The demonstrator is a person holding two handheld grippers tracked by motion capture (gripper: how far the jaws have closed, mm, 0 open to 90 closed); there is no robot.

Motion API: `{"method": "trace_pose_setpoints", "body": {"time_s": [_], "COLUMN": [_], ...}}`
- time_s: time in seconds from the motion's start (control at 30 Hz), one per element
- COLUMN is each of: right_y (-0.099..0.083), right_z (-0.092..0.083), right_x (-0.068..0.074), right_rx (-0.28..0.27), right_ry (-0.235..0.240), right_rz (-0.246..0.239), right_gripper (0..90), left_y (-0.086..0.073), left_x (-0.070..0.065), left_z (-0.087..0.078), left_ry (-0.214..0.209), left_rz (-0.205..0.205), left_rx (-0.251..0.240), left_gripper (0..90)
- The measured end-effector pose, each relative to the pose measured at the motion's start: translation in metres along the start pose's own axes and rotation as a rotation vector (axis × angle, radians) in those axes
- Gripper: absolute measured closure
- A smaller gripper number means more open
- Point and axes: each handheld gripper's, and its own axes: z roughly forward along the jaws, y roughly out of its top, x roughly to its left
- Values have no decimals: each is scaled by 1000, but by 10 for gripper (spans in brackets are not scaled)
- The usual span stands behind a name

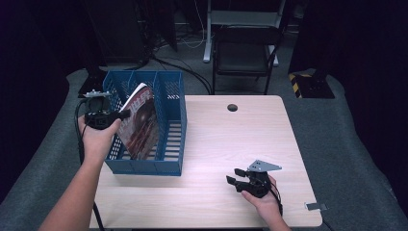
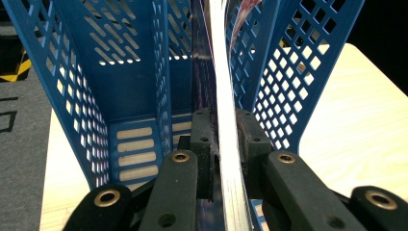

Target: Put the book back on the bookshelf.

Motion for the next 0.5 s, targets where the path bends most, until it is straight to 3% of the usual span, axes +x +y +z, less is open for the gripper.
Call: {"method": "trace_pose_setpoints", "body": {"time_s": [0.5], "right_y": [0], "right_z": [1], "right_x": [0], "right_rx": [3], "right_ry": [2], "right_rz": [1], "right_gripper": [499], "left_y": [5], "left_x": [-3], "left_z": [-4], "left_ry": [14], "left_rz": [26], "left_rx": [13], "left_gripper": [830]}}
